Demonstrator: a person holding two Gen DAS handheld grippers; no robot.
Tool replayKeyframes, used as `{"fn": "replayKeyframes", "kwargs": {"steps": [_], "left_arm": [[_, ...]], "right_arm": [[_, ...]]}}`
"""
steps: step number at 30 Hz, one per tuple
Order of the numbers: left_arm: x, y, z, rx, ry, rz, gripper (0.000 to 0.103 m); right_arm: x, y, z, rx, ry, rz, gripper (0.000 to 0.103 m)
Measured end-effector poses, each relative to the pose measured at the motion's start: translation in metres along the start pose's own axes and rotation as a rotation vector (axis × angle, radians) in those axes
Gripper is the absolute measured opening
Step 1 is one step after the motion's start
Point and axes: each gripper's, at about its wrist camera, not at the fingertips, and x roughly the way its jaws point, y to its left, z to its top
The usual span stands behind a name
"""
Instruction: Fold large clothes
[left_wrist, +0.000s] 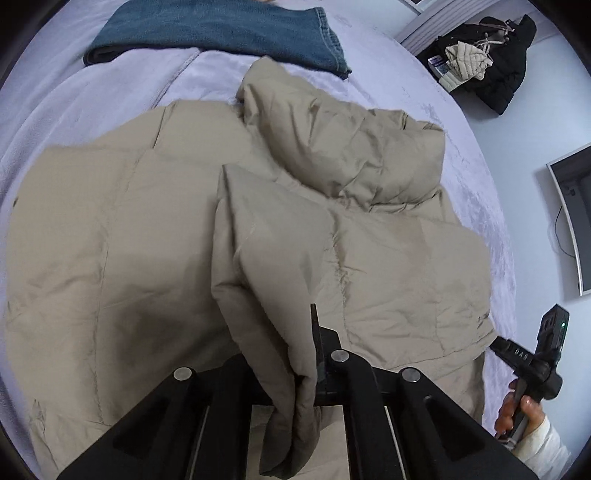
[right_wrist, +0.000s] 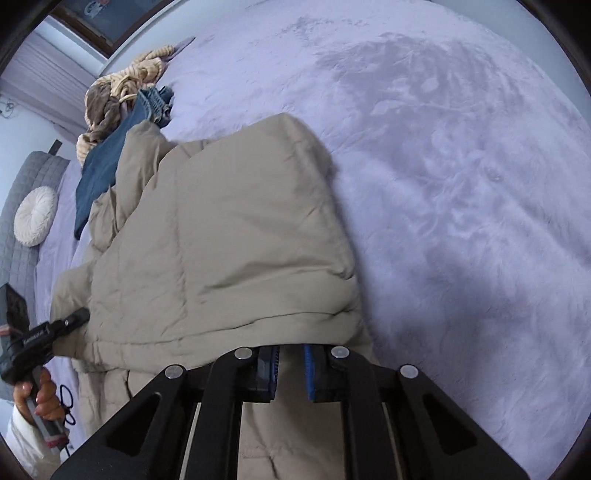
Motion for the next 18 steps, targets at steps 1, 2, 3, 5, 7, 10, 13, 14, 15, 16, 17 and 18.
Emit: {"fn": "replayKeyframes", "kwargs": {"steps": [1,2,3,5,7,10,13,14,15,16,17,18], "left_arm": [[0.003,0.004,-0.003,0.002,0.006,0.006,0.008],[0.005,0.006,-0.004,0.008,0.002,0.009,0.009],[0.006,0.008,-0.004,0.005,0.001,0.021,0.011],[0.003,0.01,-0.004,-0.011,-0.012,0.062,0.016],[-0.006,0.011,-0.003,-0.008,-0.039,0.124,0.021],[-0.02,0.014,0.0,0.012,-0.072,0.191,0.022],[-0.034,0.018,0.002,0.013,-0.109,0.252,0.022],[-0.039,0.018,0.001,0.015,-0.125,0.274,0.022],[-0.044,0.02,0.0,0.017,-0.138,0.287,0.022],[-0.048,0.021,-0.001,0.014,-0.146,0.289,0.022],[-0.053,0.021,-0.001,0.008,-0.155,0.288,0.022],[-0.058,0.022,-0.002,0.01,-0.164,0.281,0.022]], "right_arm": [[0.003,-0.004,0.002,0.009,0.002,-0.01,0.007],[0.009,-0.006,0.002,0.016,0.013,-0.01,0.007],[0.015,-0.008,0.001,0.021,0.028,-0.011,0.006],[0.024,-0.01,0.0,0.018,0.043,-0.019,0.005],[0.024,-0.01,0.0,0.035,0.044,-0.01,0.005],[0.016,-0.013,0.0,0.055,0.072,0.026,0.009],[0.001,-0.014,-0.01,0.021,0.14,0.055,0.015],[-0.005,-0.013,-0.014,-0.001,0.154,0.057,0.024],[-0.014,-0.014,-0.019,-0.023,0.162,0.056,0.032],[-0.021,-0.014,-0.025,-0.044,0.163,0.047,0.043],[-0.029,-0.015,-0.03,-0.063,0.153,0.031,0.043],[-0.035,-0.016,-0.033,-0.078,0.136,0.01,0.043]]}}
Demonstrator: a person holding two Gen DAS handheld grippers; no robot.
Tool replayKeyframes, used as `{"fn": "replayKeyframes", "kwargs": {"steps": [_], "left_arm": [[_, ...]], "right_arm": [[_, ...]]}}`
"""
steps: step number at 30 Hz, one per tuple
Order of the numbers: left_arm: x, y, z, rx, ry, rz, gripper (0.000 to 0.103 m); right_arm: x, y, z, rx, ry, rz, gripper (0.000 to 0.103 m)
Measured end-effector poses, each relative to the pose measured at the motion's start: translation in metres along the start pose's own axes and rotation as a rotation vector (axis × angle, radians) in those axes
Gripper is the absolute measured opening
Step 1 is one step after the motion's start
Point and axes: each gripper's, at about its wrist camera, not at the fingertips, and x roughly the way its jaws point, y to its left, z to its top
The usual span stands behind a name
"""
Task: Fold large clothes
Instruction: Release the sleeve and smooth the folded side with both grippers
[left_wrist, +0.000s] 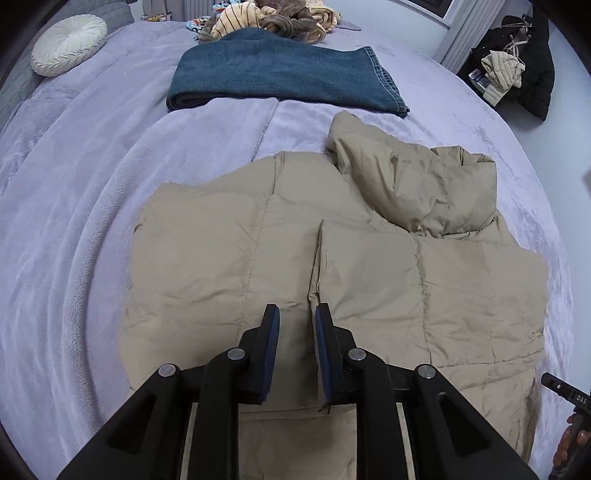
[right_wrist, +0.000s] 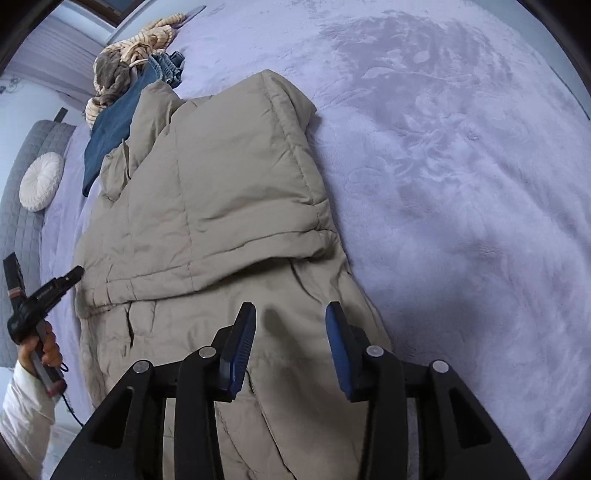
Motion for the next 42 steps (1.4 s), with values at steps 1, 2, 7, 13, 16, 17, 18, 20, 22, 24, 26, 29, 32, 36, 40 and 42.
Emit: {"fn": "replayKeyframes", "kwargs": {"steps": [1,2,7,13,16,17,18,20,22,24,26,29,32,36,40,42], "left_arm": [[-0.005,0.0,0.001,0.006,-0.01,-0.012,0.022],[-0.007,-0.004,0.004,0.021,-0.02,-0.029,0.022],[0.007,-0.033,0.016,0.098,-0.015,-0.052,0.022],[0.056,-0.043,0.011,0.096,0.056,0.001,0.022],[0.069,-0.052,0.01,0.115,0.054,-0.006,0.022],[0.072,-0.054,0.01,0.123,0.052,-0.004,0.022],[0.073,-0.055,0.01,0.127,0.05,0.0,0.022],[0.072,-0.053,0.008,0.124,0.052,0.0,0.022],[0.067,-0.05,0.006,0.119,0.056,0.005,0.022],[0.055,-0.047,0.003,0.125,0.053,0.018,0.022],[0.043,-0.044,-0.002,0.128,0.046,0.02,0.022],[0.026,-0.04,-0.015,0.133,0.046,0.026,0.022],[0.014,-0.033,-0.028,0.117,0.07,0.05,0.022],[-0.004,-0.027,-0.043,0.09,0.095,0.057,0.022],[-0.028,-0.029,-0.063,0.106,0.107,0.06,0.022],[-0.039,-0.03,-0.074,0.112,0.113,0.071,0.022]], "right_arm": [[-0.006,-0.001,0.0,-0.006,-0.023,-0.021,0.043],[-0.01,0.0,0.004,-0.002,-0.051,-0.029,0.043],[-0.018,-0.006,0.052,0.089,-0.164,0.085,0.021],[0.03,0.037,0.1,0.003,-0.127,0.068,0.021],[0.063,0.03,0.105,-0.031,-0.083,-0.046,0.017],[0.07,0.024,0.106,-0.019,-0.078,-0.048,0.017],[0.074,0.019,0.108,-0.003,-0.079,-0.04,0.017],[0.076,0.012,0.108,0.023,-0.086,-0.015,0.017],[0.069,0.013,0.105,0.016,-0.093,-0.02,0.017],[0.061,0.017,0.101,-0.012,-0.095,-0.034,0.021],[0.049,0.02,0.094,-0.034,-0.1,-0.054,0.021],[0.031,0.024,0.075,-0.059,-0.113,-0.072,0.021],[0.013,0.025,0.051,-0.065,-0.115,-0.074,0.022],[-0.001,0.022,0.022,-0.034,-0.069,-0.04,0.031],[-0.007,0.015,-0.002,0.026,-0.013,0.003,0.045],[-0.011,0.011,-0.015,0.049,0.007,0.017,0.048]]}}
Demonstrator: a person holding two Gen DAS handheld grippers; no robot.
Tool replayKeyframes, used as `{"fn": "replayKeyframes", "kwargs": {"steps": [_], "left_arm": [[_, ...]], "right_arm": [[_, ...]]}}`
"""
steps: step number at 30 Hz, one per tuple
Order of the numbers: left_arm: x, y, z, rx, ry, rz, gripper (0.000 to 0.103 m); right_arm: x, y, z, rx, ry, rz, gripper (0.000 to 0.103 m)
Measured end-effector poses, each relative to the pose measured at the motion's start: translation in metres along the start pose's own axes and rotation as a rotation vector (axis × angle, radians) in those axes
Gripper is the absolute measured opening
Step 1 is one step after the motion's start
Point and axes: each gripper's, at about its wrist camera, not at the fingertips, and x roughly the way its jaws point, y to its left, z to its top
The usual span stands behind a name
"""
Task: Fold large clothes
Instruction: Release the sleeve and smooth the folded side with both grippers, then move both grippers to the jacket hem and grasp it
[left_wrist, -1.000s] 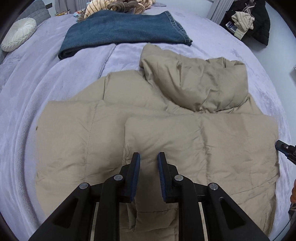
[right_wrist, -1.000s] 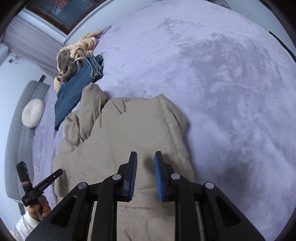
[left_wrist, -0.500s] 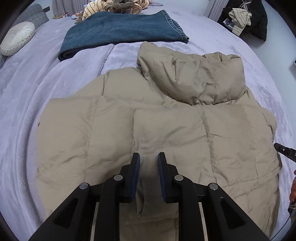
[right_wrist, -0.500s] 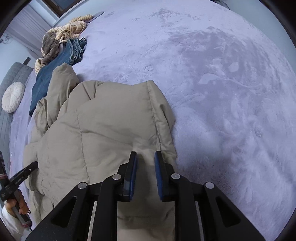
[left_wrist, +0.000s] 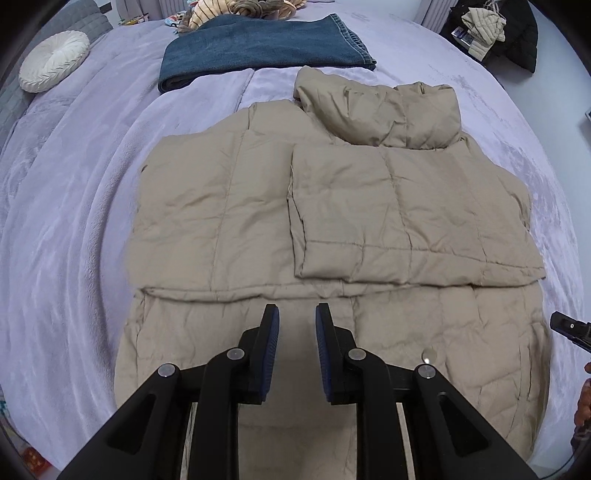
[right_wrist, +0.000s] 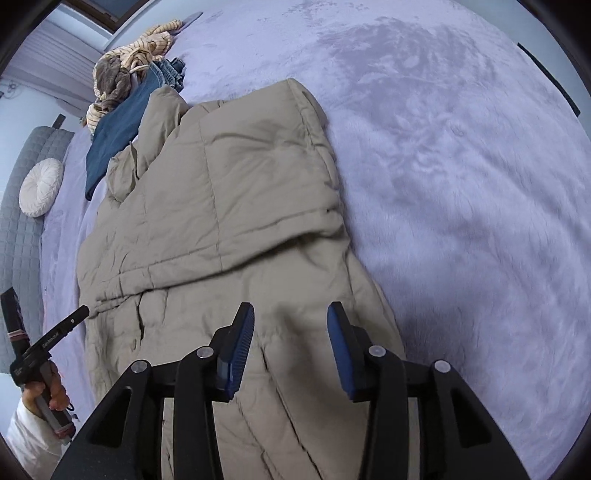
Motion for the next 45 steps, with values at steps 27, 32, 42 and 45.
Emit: {"fn": "replayKeyframes", "kwargs": {"steps": [27,32,42,45], "left_arm": [[-0.035,0.029,-0.131,-0.14,0.129,0.071,0.102],[-0.032,0.04,-0.146,-0.125,0.145,0.049,0.102],[-0.035,0.072,-0.194,-0.106,0.164,-0.064,0.102],[-0.04,0.086,-0.207,-0.121,0.165,-0.128,0.102]], "right_arm": [[-0.01,0.003,-0.107,0.039,0.157,0.099,0.085],[-0.005,0.01,-0.12,0.06,0.161,0.096,0.085],[-0.01,0.006,-0.168,0.207,0.115,0.106,0.086],[-0.017,-0.003,-0.184,0.263,0.087,0.111,0.086]]}}
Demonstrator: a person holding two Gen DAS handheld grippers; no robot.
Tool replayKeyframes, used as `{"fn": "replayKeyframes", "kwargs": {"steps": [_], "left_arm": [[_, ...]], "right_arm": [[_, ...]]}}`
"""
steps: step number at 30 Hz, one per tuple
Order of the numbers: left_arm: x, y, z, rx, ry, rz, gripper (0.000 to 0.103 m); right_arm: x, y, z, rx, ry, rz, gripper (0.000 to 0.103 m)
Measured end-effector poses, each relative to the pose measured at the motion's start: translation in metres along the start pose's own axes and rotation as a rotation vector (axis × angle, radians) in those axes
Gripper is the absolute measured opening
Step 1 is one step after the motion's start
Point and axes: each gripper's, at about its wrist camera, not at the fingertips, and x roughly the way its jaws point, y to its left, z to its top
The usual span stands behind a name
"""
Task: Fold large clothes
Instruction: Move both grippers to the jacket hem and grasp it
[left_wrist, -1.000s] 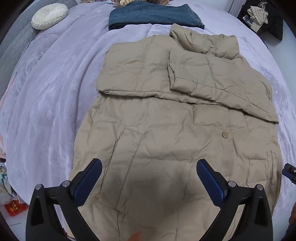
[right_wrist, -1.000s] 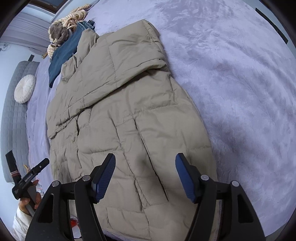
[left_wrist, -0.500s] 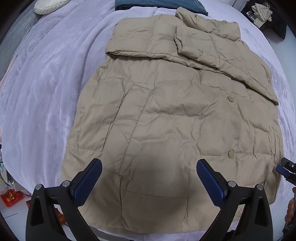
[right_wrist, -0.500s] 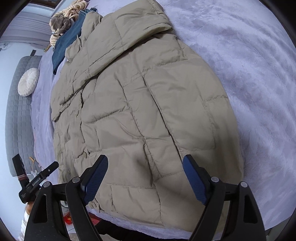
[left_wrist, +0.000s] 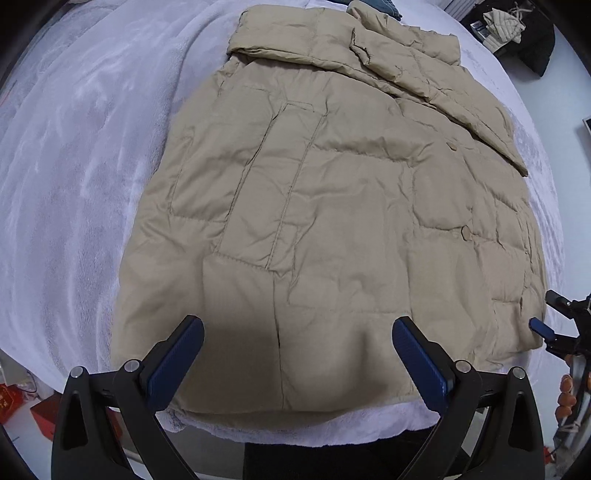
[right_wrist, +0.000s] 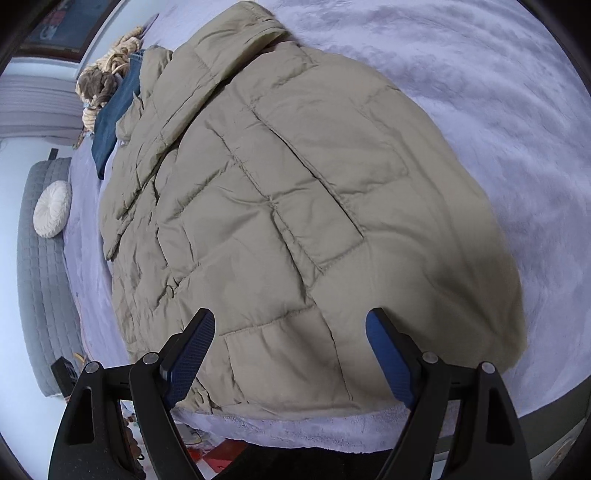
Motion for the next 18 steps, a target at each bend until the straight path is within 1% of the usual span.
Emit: {"fn": "replayKeyframes", "kwargs": {"steps": [3,7,11,15,18], "left_arm": [[-0.004,0.013,-0.012,0.0,0.02,-0.078,0.102],[-0.01,0.023,-0.027,0.027,0.053,-0.152,0.102],[-0.011,0.029,-0.037,0.033,0.117,-0.244,0.102],[-0.008,0.038,-0.056,0.054,0.192,-0.292,0.102],[0.003,0.038,-0.066,0.04,0.251,-0.336,0.102]], "right_arm": [[-0.008,-0.015,-0.012,0.061,-0.027,0.022,0.086],[-0.017,-0.03,-0.029,0.126,-0.059,0.041,0.086],[-0.021,-0.043,-0.044,0.172,-0.071,0.053,0.086],[-0.019,-0.056,-0.057,0.213,-0.062,0.037,0.086],[-0.016,-0.067,-0.064,0.263,-0.06,0.044,0.086]]}}
